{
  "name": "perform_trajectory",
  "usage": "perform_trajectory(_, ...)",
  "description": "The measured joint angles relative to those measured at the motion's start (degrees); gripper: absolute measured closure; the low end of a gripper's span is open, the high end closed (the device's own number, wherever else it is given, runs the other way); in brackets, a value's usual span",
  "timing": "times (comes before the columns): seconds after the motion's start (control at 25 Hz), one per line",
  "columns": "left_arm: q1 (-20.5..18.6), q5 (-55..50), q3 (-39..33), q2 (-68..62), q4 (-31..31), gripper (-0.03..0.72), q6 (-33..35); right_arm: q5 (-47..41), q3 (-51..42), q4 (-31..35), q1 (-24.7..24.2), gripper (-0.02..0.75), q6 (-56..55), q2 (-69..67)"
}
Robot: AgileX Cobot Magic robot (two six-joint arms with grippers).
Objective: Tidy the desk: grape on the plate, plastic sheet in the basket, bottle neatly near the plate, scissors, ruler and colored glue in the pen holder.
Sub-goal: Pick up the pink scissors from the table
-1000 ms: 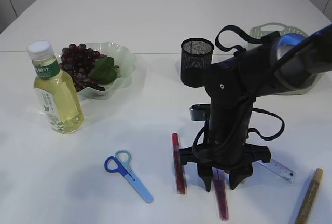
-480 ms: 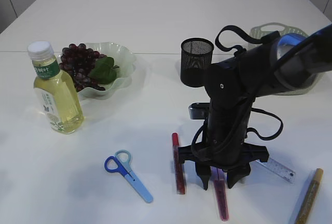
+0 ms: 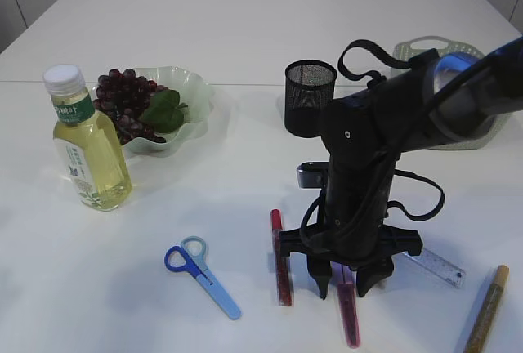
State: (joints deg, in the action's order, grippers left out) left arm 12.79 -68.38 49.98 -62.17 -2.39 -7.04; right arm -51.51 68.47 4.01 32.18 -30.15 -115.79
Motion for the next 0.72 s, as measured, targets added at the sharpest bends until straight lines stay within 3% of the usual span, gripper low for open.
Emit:
perform_trajectory(0.36,0.0,0.1,0.0,0.0,0.0,0.214,0.0,-1.6,0.5,0.3,0.0,0.344,0.0,-0.3)
perform_trajectory(0.72,0.0,0.1,0.0,0.0,0.0,0.219,0.0,-2.0,0.5,1.1,0.0,0.523,0.0,-0.3)
